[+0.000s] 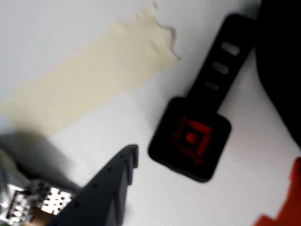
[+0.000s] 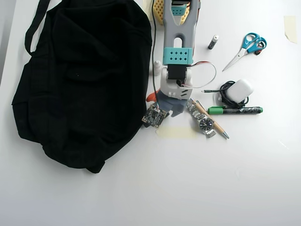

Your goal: Put the black bike light into the black bag

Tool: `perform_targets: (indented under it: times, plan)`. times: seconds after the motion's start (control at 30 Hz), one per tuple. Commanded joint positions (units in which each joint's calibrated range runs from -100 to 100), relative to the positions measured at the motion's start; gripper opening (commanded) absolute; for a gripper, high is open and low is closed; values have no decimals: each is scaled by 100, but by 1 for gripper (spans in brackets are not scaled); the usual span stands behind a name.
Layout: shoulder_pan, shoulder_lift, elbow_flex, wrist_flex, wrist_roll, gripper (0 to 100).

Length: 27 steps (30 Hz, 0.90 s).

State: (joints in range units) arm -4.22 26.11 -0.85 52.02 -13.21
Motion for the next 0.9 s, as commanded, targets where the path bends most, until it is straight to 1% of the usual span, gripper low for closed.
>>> perform_targets:
  times: [0.0, 0.2, 0.33, 0.4, 0.87]
  plan:
    - [93, -46, -364, -52, 73, 41]
    - [175, -30, -364, -379, 68, 40]
    - [183, -30, -355, -568, 68, 36]
    - [183, 45, -373, -586, 68, 35]
    - [205, 228, -373, -508, 31, 34]
